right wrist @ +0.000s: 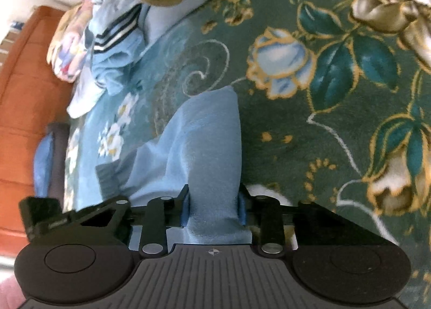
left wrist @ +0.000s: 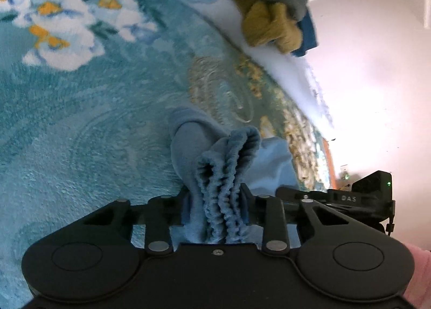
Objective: Fold clothes
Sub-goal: 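Grasp the folded bundle with both grippers and carry it toward the pillows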
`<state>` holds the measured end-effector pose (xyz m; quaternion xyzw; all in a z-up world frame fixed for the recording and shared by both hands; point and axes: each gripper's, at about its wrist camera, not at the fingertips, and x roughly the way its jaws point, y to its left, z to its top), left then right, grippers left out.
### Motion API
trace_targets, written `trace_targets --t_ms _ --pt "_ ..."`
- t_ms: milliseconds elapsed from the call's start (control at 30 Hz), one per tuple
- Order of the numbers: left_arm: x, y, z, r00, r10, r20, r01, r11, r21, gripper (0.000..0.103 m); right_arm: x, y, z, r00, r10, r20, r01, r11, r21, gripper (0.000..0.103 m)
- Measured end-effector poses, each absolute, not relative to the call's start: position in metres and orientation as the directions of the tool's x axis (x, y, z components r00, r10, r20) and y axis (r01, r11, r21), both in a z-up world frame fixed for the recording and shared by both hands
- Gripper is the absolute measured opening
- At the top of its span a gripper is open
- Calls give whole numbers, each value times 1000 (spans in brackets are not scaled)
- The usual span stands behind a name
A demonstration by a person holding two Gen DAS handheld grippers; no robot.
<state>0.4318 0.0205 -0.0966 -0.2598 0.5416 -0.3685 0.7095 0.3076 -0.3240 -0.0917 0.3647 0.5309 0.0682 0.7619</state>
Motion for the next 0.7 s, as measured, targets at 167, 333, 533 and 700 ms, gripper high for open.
trace_targets --t_ms 167,333,533,700 --pt "420 60 -79 203 -825 -527 220 563 -797 30 315 -291 -62 420 471 -776 216 779 589 25" --pt "404 132 -67 311 -784 -536 164 600 -783 30 361 -227 -45 348 514 -784 64 821 567 25" --pt "377 241 -56 489 -667 -562 25 655 -756 31 430 -112 -40 232 590 -773 -129 807 577 25" --pt "348 332 -49 632 -527 -568 -128 651 -748 31 475 -2 -45 139 654 -744 -234 752 616 25"
